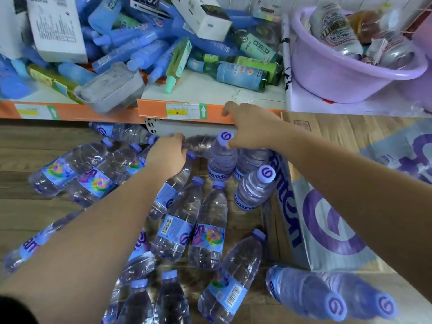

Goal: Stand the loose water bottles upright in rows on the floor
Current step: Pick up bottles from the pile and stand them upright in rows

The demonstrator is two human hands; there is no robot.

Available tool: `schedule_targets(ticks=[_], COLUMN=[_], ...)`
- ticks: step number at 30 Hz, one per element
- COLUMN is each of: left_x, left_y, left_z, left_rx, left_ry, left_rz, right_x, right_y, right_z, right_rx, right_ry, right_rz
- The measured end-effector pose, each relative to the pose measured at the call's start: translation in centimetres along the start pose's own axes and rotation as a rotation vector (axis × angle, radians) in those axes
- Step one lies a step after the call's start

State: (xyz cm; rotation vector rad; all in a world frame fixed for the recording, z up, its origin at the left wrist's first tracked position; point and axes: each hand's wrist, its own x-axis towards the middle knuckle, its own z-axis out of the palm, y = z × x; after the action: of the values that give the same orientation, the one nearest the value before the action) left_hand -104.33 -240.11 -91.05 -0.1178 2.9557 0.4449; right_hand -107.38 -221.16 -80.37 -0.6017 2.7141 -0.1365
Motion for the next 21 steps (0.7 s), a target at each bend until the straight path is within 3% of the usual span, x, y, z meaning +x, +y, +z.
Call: schedule_targets(ticks=[6, 9, 21], left_x=[2.0, 3.4, 6.3], left_y=[-1.0, -2.0, -1.8], left_z=[2.9, 3.6, 4.2], left_rx=[0.105, 0.155, 0.559], left_ry=[-0.101, -0.065, -0.119], left_rz=[-0.063, -0.119, 0.064], right_x=[1.7, 2.1, 2.0], right_y=[-0.6, -0.6, -0.3], right_z=[2.4, 2.5, 3.1], right_rx=[-0.046, -0.092, -0.02], right_ry=[-0.048, 0.009, 0.07], right_rz=[-0.141, -0.19, -0.139])
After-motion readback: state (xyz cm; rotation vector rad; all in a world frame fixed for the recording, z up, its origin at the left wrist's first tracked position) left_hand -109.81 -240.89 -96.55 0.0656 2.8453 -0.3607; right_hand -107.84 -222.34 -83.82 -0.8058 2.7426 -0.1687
